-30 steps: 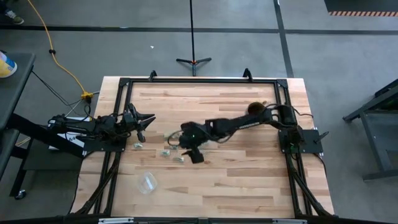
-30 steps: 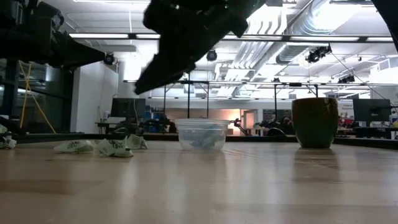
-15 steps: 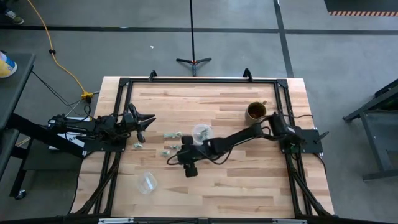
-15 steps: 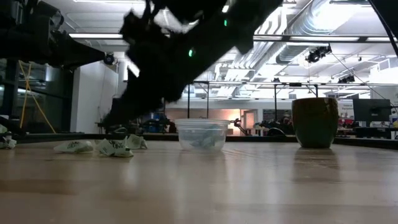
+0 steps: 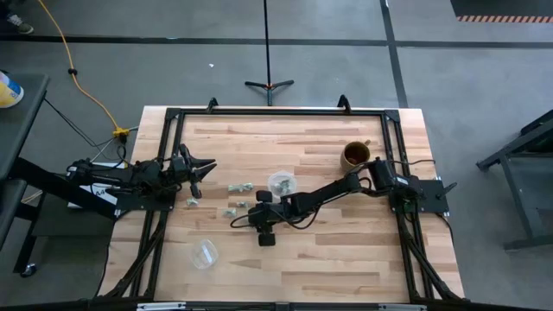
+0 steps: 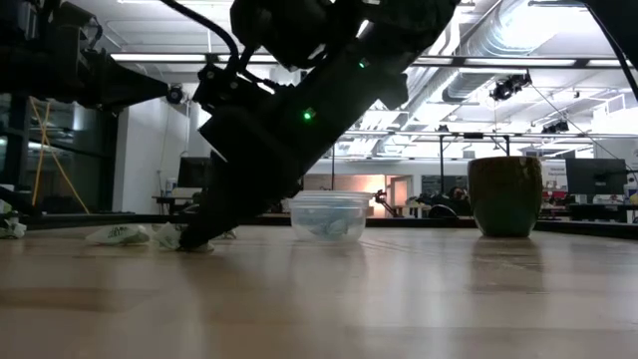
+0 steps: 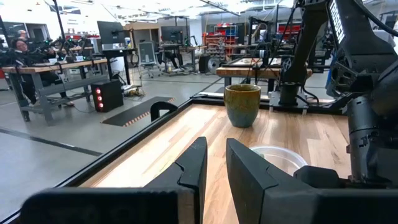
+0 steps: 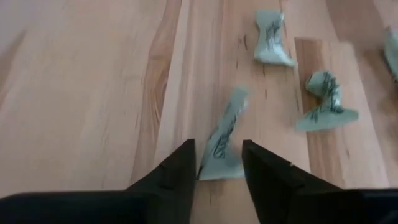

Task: Pick and place items into bin
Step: Put the green stevia packet into the top transparent bin, then put the green stevia packet into the bottom transparent bin

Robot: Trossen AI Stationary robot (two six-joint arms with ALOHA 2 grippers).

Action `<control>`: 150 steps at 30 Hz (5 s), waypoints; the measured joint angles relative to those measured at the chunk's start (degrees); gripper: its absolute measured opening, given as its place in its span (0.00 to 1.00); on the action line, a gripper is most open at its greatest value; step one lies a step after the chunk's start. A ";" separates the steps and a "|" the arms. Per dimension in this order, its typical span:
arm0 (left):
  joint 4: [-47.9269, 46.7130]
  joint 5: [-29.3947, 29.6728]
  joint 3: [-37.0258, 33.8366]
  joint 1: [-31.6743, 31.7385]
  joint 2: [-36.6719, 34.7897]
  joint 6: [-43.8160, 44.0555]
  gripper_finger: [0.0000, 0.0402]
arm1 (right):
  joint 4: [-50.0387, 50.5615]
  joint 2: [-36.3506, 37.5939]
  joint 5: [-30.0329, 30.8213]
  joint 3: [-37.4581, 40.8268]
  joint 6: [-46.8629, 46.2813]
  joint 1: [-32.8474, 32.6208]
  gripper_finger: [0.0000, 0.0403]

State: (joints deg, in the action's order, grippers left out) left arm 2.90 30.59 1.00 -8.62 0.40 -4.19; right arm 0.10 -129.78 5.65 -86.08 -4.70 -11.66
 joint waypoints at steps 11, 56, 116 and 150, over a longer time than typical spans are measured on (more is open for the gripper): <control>0.00 0.02 0.02 0.00 0.00 0.00 0.24 | 0.48 0.59 -0.11 -0.26 1.60 -0.02 0.03; -0.01 0.07 0.01 0.00 -0.02 0.00 0.24 | 27.91 23.95 -5.14 0.67 12.15 16.93 0.16; -3.20 -16.51 6.89 -0.04 17.48 14.81 0.73 | -8.83 115.50 10.68 85.53 0.62 18.12 0.02; -61.00 -32.15 32.41 -0.02 66.29 48.19 0.60 | -5.90 115.49 10.23 85.57 0.77 18.12 0.03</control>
State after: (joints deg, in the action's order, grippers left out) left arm -58.11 -1.56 33.41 -8.64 66.70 44.01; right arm -5.80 -14.28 15.88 -0.51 -3.92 6.46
